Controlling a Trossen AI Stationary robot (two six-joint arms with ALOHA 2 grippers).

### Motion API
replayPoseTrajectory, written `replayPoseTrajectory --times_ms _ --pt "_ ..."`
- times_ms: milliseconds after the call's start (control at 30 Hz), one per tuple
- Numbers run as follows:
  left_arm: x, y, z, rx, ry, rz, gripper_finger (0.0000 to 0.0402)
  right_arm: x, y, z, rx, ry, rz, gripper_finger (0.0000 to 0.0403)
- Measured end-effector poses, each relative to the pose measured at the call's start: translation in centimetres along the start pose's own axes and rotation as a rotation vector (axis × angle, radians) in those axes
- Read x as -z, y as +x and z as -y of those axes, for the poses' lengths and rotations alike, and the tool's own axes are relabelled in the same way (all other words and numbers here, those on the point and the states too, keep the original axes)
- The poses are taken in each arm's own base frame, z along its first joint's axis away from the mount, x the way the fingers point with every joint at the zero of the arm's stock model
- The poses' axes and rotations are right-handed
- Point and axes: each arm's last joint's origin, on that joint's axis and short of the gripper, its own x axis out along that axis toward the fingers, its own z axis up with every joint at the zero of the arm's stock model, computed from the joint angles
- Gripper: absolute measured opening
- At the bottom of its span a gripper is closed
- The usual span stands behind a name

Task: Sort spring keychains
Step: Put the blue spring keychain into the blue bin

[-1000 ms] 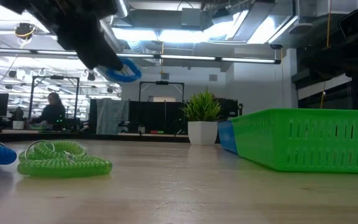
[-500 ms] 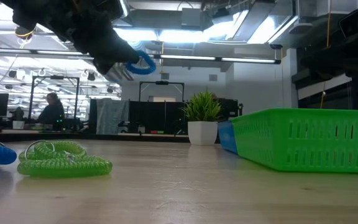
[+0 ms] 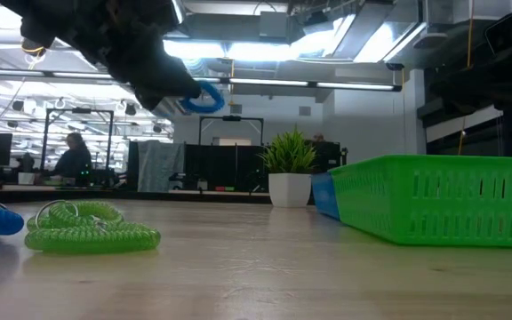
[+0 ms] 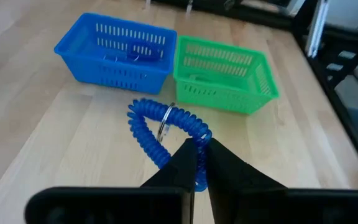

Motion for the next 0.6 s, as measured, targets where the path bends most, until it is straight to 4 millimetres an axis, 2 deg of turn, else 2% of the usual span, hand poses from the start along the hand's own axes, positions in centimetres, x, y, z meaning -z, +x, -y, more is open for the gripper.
replayPoseTrajectory --times_ms 600 --pt "0.1 1.7 -0.5 -0.008 -0.011 0.037 0.0017 0.0 0.0 0.0 0.0 0.0 0.0 0.0136"
